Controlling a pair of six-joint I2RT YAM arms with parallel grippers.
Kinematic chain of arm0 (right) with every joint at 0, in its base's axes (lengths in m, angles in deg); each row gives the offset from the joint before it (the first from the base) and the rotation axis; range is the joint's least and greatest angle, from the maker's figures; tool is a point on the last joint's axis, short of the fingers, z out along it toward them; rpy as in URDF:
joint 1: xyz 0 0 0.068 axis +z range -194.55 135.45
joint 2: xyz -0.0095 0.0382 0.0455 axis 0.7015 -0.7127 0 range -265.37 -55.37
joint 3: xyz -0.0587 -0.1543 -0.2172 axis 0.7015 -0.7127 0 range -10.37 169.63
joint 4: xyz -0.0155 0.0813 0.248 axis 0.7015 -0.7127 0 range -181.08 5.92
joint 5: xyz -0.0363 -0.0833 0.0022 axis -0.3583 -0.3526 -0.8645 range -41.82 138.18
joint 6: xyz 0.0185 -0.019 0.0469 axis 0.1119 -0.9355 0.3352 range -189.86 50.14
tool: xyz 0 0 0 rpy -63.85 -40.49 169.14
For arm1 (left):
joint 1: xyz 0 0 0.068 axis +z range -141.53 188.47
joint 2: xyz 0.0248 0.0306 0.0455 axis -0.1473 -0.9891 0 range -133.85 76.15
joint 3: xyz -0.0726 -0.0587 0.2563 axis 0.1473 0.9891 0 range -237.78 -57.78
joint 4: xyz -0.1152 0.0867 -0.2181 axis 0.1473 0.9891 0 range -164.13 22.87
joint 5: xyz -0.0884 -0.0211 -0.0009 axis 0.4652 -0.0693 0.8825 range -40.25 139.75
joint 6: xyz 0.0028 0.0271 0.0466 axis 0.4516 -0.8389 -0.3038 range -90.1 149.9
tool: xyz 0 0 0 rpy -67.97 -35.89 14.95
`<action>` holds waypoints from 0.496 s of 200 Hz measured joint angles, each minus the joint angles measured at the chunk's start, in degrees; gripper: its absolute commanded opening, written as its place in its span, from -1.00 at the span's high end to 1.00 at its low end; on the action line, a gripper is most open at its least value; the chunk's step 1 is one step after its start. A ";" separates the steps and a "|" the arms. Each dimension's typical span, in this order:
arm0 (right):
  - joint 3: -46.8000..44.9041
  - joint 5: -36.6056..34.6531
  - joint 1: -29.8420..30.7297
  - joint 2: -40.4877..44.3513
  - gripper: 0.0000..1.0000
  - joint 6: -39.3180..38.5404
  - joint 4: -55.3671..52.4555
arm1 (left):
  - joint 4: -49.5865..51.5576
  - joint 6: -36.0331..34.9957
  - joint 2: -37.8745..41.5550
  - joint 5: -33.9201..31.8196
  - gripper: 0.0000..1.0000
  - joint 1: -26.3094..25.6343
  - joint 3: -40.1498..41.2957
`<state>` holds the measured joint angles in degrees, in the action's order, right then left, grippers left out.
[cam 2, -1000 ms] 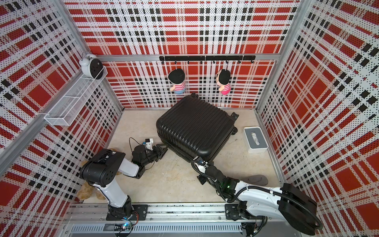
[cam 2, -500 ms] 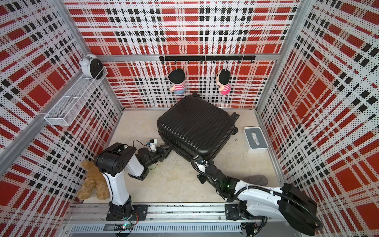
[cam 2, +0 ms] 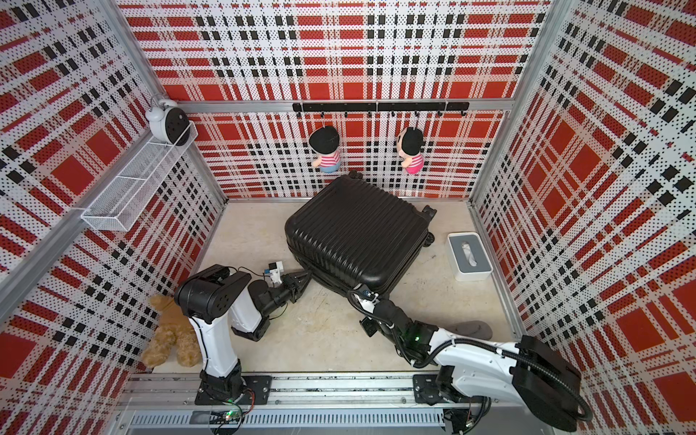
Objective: Open the suitcase zippers
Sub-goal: Unzip the zipper on the suitcase.
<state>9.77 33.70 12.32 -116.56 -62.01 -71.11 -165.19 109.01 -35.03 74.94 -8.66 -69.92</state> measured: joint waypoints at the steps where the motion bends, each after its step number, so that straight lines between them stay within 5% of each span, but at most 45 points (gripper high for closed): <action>1: 0.02 0.11 -0.09 -0.02 1.00 0.00 -0.02 | -0.02 0.00 0.17 -0.26 1.00 -0.07 0.20; 99: 4.63 10.84 -12.70 -5.29 1.00 -2.67 -2.25 | 3.28 1.09 6.34 -20.81 1.00 -20.41 4.72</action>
<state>14.41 44.54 -0.38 -121.85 -64.67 -73.36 -161.92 110.10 -28.69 54.14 -29.07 -65.20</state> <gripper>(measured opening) 0.056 0.233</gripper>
